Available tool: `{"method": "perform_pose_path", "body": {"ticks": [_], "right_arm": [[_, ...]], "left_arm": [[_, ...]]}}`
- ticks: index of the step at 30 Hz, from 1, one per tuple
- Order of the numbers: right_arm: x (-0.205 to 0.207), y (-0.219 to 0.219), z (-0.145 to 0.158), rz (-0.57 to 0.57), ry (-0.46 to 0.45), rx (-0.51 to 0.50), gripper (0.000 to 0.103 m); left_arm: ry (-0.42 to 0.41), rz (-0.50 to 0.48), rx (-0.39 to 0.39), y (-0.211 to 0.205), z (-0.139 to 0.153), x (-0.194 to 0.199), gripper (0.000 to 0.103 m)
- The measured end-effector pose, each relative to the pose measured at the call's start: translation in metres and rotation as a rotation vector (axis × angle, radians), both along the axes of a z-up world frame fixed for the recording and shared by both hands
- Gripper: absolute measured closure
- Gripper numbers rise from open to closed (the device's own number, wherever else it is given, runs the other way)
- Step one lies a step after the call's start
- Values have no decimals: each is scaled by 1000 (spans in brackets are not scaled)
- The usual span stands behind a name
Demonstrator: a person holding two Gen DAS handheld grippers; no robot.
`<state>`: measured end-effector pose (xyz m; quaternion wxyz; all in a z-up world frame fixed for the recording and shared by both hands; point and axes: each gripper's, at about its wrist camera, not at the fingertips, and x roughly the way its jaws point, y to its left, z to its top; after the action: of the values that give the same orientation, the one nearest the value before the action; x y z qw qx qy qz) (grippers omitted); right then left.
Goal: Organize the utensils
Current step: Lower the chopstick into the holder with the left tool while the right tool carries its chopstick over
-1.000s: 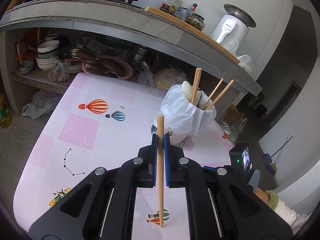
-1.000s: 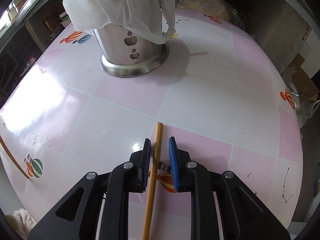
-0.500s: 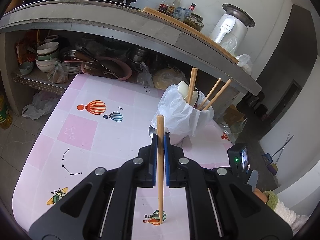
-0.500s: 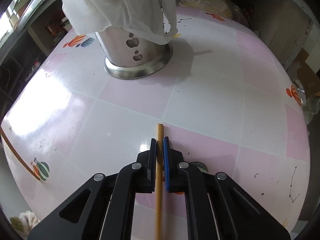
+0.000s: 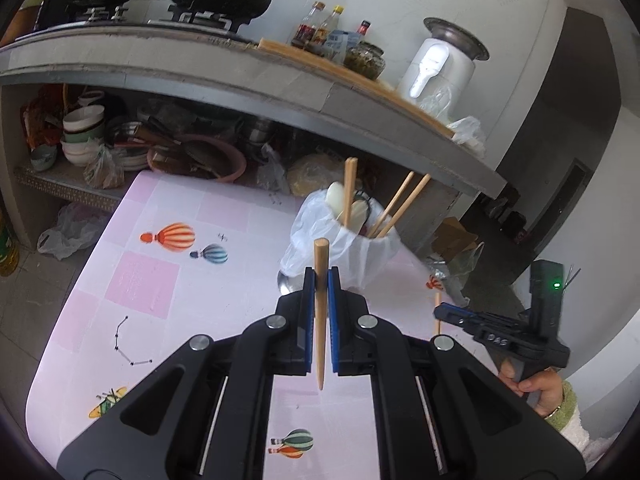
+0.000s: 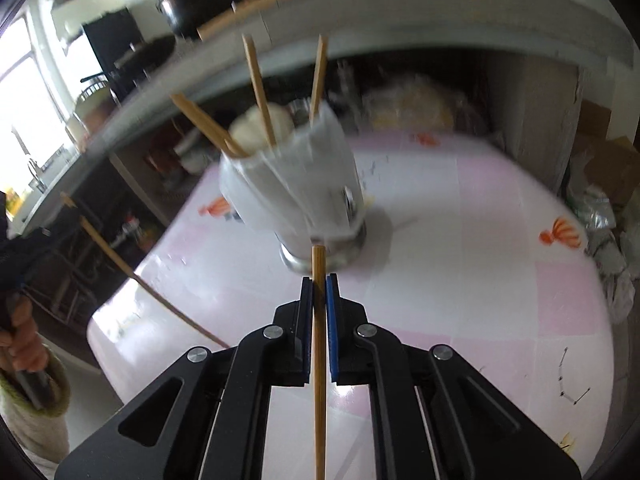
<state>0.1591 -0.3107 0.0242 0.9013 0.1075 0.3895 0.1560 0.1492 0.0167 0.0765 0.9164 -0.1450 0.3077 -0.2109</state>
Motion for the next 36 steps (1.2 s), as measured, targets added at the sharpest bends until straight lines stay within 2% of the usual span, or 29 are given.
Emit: {"method": "perform_pose_path", "body": {"ticks": [5, 10, 15, 19, 25, 36], "right_arm": [[-15, -10, 34, -17, -106, 50, 96], [-24, -21, 48, -38, -162, 88, 96], [-29, -33, 50, -46, -174, 110, 96], [-31, -42, 47, -54, -168, 126, 96], [-28, -50, 38, -60, -154, 145, 96], [-24, -56, 29, -62, -134, 151, 96]], "left_arm": [[-65, -25, -28, -9, 32, 7, 98], [-156, -65, -78, -22, 76, 17, 98], [-270, -40, -40, -41, 119, 32, 98], [-320, -30, -2, -59, 138, 47, 98], [-331, 14, 108, -87, 131, 81, 97], [-233, -8, 124, -103, 68, 119, 98]]}}
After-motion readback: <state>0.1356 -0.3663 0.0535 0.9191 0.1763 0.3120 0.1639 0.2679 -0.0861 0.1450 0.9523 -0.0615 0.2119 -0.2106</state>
